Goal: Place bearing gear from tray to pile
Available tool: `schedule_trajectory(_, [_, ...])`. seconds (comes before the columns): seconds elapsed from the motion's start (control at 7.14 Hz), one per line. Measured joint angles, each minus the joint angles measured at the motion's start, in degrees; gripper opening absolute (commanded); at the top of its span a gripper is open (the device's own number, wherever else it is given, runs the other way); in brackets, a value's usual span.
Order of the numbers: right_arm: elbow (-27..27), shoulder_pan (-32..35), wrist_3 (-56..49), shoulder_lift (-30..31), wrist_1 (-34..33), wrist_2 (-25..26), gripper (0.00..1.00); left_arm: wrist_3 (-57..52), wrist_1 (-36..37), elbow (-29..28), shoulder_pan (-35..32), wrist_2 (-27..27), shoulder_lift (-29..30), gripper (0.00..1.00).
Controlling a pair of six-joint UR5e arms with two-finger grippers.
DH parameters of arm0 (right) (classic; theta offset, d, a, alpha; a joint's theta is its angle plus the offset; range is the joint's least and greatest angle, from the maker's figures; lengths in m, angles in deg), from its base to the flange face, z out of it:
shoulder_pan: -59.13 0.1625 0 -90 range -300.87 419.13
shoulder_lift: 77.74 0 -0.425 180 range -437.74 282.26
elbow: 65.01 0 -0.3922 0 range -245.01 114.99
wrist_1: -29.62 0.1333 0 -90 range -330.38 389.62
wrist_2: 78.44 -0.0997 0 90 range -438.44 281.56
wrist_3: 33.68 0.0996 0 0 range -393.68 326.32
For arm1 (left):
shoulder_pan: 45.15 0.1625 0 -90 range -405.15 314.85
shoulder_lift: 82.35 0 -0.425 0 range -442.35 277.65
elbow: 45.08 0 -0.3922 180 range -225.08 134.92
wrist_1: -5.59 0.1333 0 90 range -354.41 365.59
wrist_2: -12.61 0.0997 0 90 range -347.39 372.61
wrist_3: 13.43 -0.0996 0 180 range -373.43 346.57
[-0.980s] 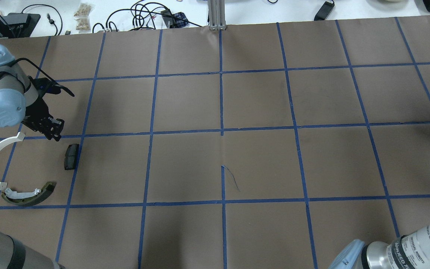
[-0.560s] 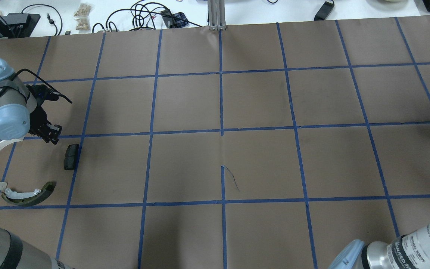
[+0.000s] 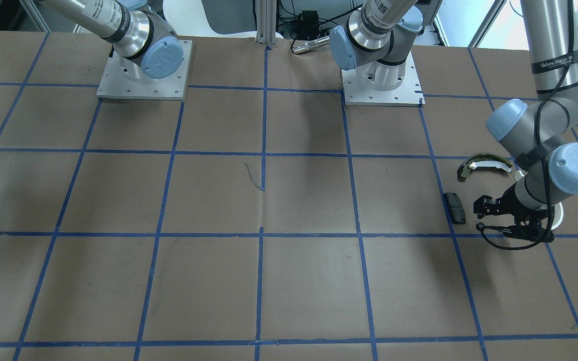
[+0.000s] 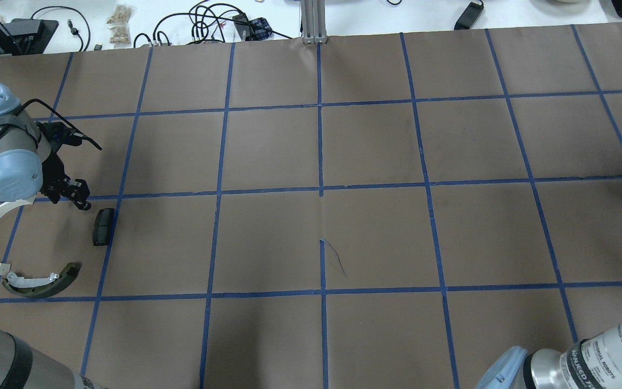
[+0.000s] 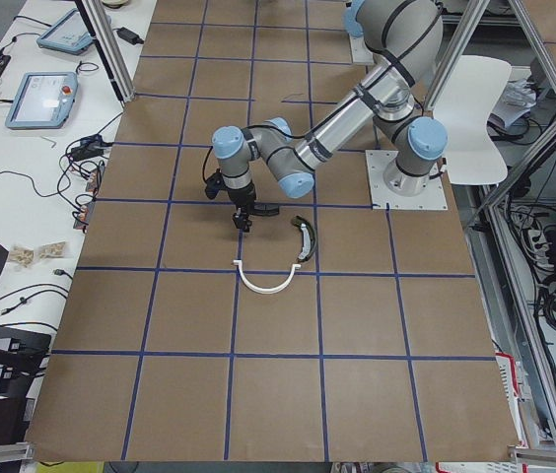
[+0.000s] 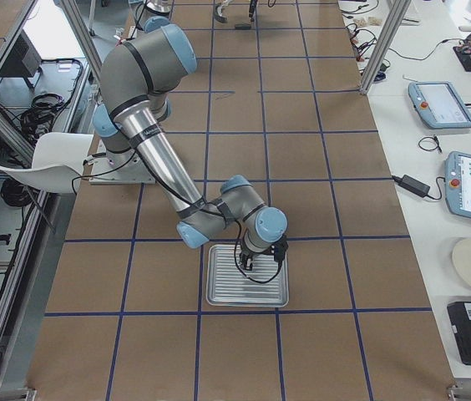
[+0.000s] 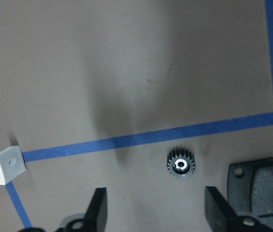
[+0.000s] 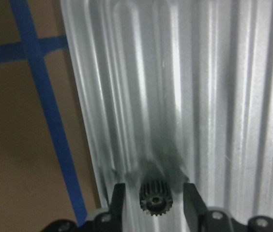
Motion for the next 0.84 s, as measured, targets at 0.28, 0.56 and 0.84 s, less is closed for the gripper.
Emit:
schedule_trajectory(0.28, [0.0, 0.0, 0.0, 0.1, 0.3, 0.6, 0.0, 4.7, -13.4, -7.3, -3.4, -0.9, -2.3, 0.98])
schedule_trajectory(0.56, [-0.9, 0.0, -0.1, 0.5, 2.2, 2.4, 0.0, 17.0, -28.5, -16.2, -9.4, -4.4, -3.7, 0.98])
schedule_trajectory(0.84, [-2.8, 0.2, 0.0, 2.1, 5.0, 2.6, 0.0, 29.4, -36.3, -21.8, -17.2, -6.4, -6.1, 0.98])
